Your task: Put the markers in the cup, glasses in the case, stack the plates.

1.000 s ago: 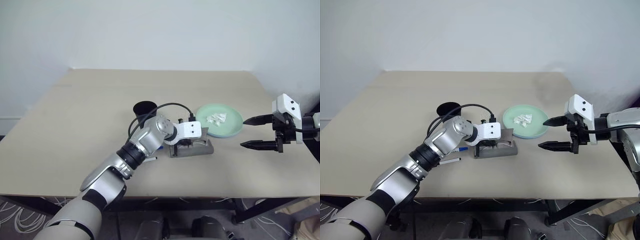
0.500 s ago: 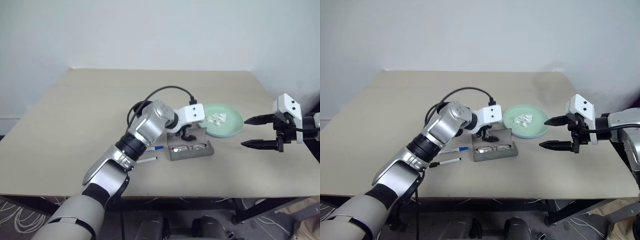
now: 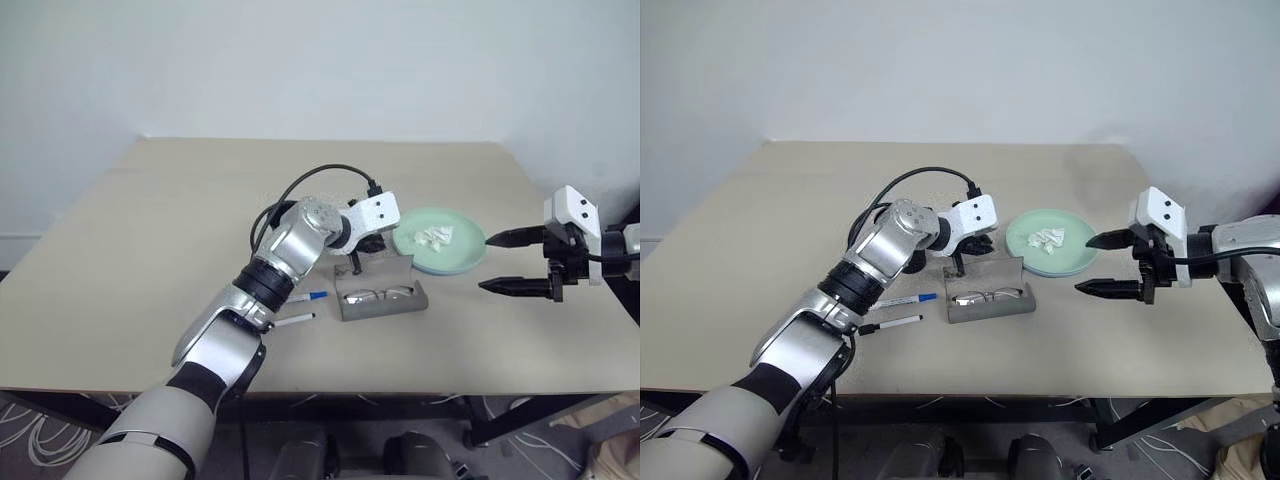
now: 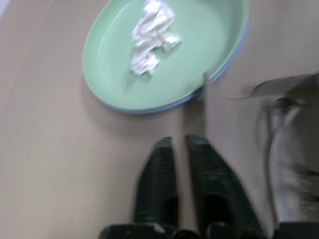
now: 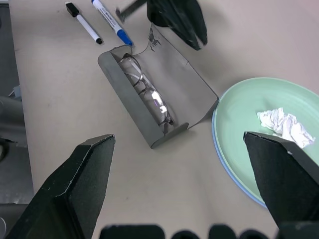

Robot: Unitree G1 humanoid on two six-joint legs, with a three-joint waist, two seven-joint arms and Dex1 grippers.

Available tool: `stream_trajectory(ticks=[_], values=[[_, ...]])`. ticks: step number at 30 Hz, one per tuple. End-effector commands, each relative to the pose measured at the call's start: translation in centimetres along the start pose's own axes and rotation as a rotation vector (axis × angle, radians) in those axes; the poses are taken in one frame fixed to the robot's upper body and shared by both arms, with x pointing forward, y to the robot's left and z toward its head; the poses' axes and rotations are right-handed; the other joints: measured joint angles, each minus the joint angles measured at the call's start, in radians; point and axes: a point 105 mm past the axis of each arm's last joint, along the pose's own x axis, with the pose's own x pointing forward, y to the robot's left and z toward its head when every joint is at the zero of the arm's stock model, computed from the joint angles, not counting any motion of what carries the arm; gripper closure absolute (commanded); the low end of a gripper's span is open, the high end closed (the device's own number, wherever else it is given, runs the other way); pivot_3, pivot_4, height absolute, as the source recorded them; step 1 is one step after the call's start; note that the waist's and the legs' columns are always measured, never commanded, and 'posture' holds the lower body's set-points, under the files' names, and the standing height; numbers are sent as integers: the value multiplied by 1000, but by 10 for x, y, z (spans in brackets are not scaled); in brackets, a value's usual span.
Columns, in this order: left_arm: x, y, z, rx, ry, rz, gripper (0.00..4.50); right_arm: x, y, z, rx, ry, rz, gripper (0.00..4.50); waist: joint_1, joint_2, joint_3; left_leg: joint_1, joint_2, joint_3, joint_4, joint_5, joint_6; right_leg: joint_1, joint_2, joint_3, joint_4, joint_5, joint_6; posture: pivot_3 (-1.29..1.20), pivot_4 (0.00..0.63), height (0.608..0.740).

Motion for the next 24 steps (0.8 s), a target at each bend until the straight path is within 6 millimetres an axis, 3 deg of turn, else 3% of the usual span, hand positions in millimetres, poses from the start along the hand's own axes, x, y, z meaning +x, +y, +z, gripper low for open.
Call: stream_trajectory(ticks=[1, 11, 20, 24], values=[[2, 5, 4, 48, -14, 47, 4470, -6, -2, 16, -56, -37, -23, 0, 0, 0, 0, -1, 0, 0, 0, 0, 0, -1, 0, 0, 0, 0, 0, 0, 0, 704], [9, -27, -12, 84, 48, -65, 4470, -5, -2, 18, -63, -37, -21, 0, -1, 1, -1, -9, 0, 0, 7, -1, 2, -4, 0, -1, 0, 2, 1, 0, 0, 704], [-8, -61, -13, 102, 54, -170, 4470, -4, -1, 17, -63, -37, -18, 0, -1, 2, -2, -8, 0, 0, 9, -2, 3, -4, -1, 0, 0, 4, 2, 0, 0, 704], [-15, -63, -13, 101, 54, -164, 4470, -3, -2, 16, -61, -34, -17, 0, 0, 3, -2, -9, 0, 0, 9, -2, 3, -4, -1, -1, 0, 4, 1, 0, 0, 704]])
